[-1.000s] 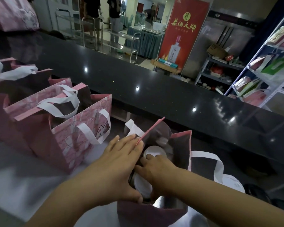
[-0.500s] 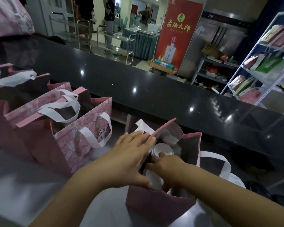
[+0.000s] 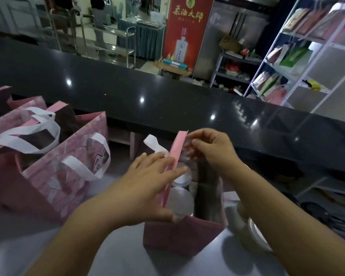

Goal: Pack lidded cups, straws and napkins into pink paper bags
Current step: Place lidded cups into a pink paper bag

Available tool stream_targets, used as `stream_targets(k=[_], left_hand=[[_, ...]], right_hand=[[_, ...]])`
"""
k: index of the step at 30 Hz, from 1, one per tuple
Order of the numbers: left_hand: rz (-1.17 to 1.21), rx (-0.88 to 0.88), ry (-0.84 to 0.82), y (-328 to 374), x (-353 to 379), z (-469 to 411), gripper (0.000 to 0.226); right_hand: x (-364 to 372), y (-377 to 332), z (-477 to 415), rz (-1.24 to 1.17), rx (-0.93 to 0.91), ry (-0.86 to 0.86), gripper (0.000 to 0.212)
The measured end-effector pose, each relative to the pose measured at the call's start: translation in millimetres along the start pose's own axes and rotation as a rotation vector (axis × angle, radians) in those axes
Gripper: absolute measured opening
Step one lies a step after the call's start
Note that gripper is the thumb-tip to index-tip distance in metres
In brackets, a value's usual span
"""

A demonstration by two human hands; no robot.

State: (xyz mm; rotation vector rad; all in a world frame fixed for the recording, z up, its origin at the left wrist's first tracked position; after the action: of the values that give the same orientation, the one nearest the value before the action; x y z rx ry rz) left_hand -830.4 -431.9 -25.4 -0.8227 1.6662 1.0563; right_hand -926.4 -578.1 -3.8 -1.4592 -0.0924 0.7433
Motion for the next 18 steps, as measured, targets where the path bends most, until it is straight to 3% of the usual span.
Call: stream_targets(k=[3,10,14,18], left_hand=[[-0.009,-0.032,0.005,9.3,-4.2,-11.7,0.096],[-0.091,0.005,0.218,91.9,-6.2,-85.7,0.073],[-0.037,0.044,0.287,161.3,33.0,-153.9,0.054],[0.027,0.088,0.240,221.8,91.4,-225.9,0.045]], right_hand=[[-38.0,-12.7,13.4,-0.108,-0.109,0.030,0.020],[-135.4,38.9,58.7,-0.046,-0.156,0.057,0.021],[-230.8,103.3,83.8,-0.076,-0.071,0.129,0.022],[-341.0,187.8,103.3,-0.073,0.057,0.230,0.022]])
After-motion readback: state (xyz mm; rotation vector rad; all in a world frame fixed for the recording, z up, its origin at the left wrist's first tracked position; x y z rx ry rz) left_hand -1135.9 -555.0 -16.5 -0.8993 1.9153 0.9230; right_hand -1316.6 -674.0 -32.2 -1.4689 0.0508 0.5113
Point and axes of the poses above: each hand's wrist, its own z-axis away from the middle knuckle, its own x-axis out of the palm, y = z × x, the point moved 7 cm from there along -z, towards the middle knuckle, and after that the axes turned 14 degrees about x, right-handed, at the moved point
